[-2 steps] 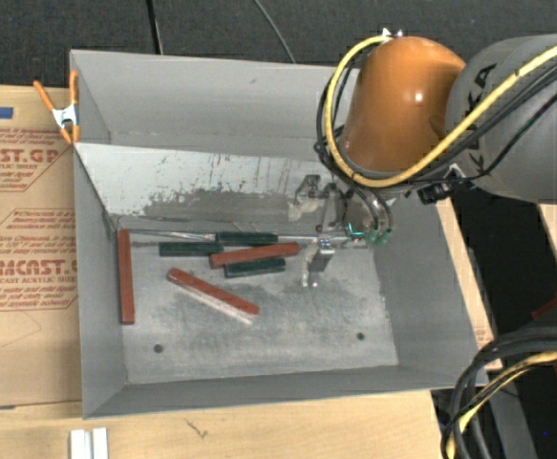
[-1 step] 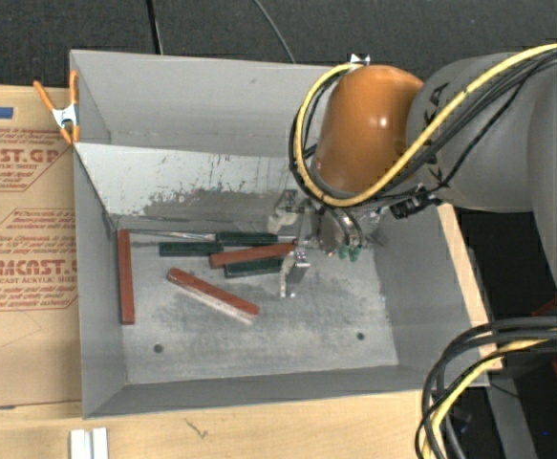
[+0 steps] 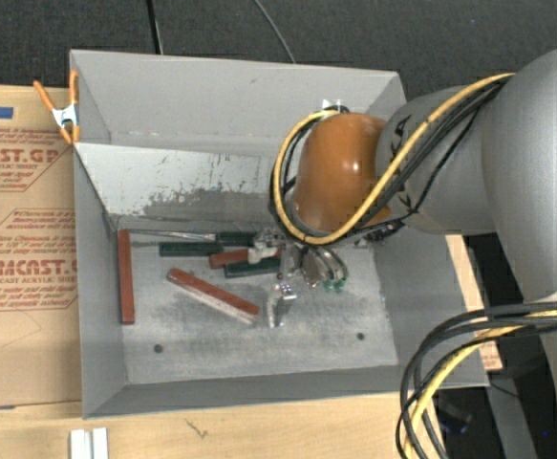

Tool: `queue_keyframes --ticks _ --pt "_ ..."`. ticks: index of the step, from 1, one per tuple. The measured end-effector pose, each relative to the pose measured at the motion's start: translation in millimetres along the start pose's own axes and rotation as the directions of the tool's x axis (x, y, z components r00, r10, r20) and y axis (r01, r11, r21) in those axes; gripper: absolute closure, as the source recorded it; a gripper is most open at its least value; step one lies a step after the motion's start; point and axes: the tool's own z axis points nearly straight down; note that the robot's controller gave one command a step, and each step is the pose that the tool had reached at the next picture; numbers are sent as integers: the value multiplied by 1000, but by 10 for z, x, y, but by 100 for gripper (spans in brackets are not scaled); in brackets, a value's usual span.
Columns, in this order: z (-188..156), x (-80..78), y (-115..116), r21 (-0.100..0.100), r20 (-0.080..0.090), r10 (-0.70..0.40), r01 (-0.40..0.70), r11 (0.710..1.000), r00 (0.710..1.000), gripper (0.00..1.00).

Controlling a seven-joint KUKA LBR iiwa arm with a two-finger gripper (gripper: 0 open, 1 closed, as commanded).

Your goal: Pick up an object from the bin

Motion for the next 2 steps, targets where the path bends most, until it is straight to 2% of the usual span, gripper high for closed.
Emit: queue_keyframes --ticks 1,2 --pt "252 -181 -28 -5 -1 61 -61 998 998 0" --pt "311 371 700 -6 40 49 -49 999 998 100"
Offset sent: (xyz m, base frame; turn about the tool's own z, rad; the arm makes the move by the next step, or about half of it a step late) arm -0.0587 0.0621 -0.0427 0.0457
